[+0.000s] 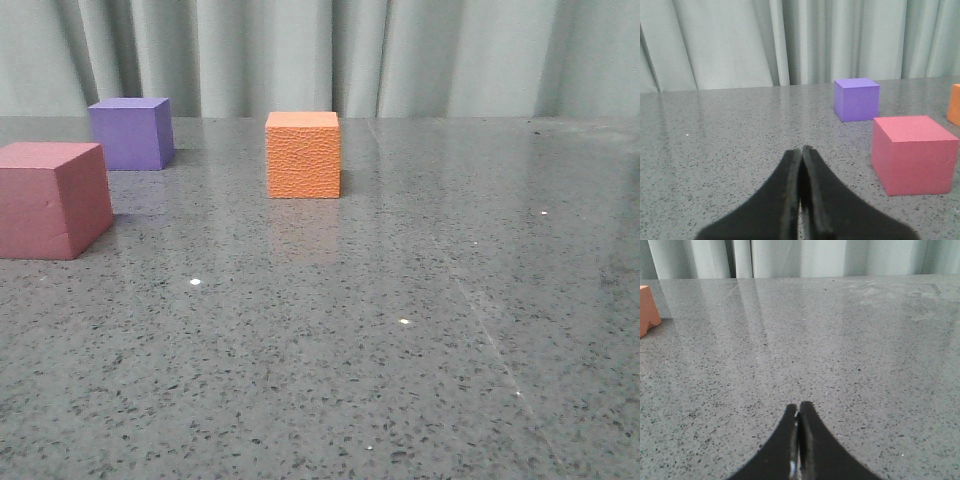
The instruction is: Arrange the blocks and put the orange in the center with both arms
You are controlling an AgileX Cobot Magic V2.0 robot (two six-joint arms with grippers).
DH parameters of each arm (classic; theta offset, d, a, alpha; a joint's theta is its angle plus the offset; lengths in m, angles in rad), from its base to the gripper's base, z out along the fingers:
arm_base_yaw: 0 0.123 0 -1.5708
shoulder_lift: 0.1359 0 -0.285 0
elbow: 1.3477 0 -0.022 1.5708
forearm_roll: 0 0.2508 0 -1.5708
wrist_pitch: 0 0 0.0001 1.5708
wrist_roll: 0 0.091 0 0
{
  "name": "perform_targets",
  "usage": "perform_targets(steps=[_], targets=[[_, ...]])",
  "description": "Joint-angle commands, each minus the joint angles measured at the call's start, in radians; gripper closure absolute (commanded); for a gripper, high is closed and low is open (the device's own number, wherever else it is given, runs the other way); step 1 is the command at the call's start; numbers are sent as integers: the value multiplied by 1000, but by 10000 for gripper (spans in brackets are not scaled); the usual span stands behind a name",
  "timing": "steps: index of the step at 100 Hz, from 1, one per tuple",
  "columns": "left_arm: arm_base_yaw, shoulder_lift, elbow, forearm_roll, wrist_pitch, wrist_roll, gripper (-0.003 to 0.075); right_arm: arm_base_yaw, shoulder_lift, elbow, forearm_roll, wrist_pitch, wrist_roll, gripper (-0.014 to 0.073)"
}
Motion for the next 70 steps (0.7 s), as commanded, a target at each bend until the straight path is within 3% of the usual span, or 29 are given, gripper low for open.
perform_targets(steps=[1,10,25,43,70], targets=[[-5,-32,53,-7,-86,3,739,-6,-27,-14,5,-85,-9,661],[-5,-32,47,-29,-111,-11,739,-6,-27,-14,5,-85,-9,661],[-5,-13,-35,-164,29,-23,739,-6,-27,-14,5,-85,-9,661],[-5,106,-189,-242,72,-23,739,-6,-27,-14,5,-85,-9,661],[-5,432,-621,-210,439,-21,739,-6,-27,-14,5,-85,-9,661]])
